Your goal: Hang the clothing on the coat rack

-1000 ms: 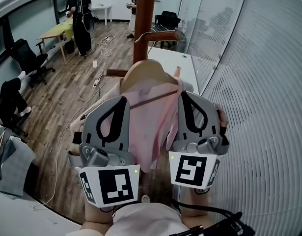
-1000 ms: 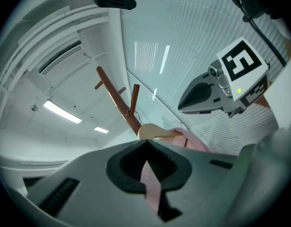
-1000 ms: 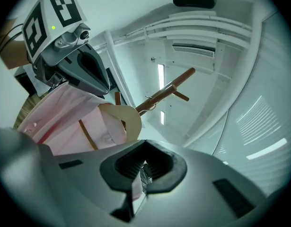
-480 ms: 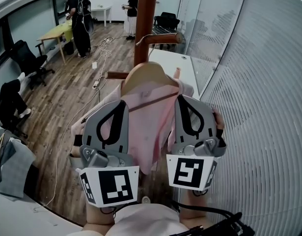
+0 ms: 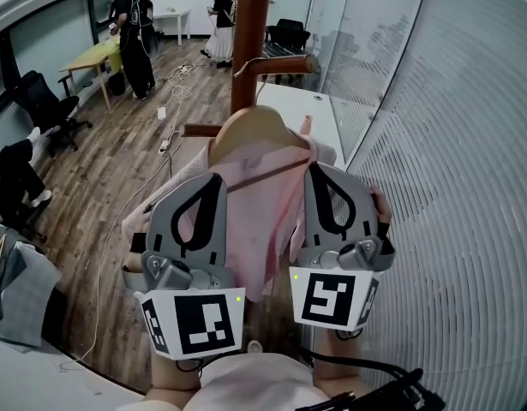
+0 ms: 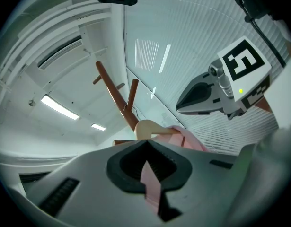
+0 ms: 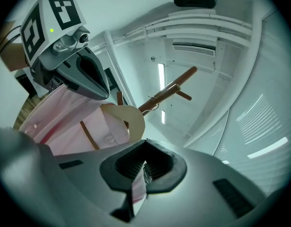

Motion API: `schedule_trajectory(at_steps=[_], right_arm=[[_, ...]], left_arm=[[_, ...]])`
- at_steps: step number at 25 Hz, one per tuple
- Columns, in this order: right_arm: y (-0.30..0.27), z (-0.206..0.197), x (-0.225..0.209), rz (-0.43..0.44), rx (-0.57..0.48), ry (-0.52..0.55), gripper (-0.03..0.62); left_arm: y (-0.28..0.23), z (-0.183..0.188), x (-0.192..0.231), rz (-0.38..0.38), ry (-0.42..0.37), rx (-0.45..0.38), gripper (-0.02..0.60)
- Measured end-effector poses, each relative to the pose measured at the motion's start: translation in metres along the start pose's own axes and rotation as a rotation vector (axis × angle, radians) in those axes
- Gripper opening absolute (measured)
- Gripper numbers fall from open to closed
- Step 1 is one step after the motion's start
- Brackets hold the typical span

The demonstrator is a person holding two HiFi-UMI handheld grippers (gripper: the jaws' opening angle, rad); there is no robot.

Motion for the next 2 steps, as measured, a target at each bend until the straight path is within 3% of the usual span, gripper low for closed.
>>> schedule_trajectory(at_steps=[2], right_arm=[[0.0003, 0.0003, 0.0000, 0.000, 0.001, 0.001, 0.020]], left_arm=[[0.0001, 0.0001, -0.0004, -0.003, 0.003, 0.000, 0.014]])
Point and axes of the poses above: the fingertips, and each gripper's own axes: y backward along the fingers, x to its left, z out of its top, the point moved 5 cm from there along y, backward along the fingers, and after that the axes turned 4 degrees about -y, right-handed, at the moved point
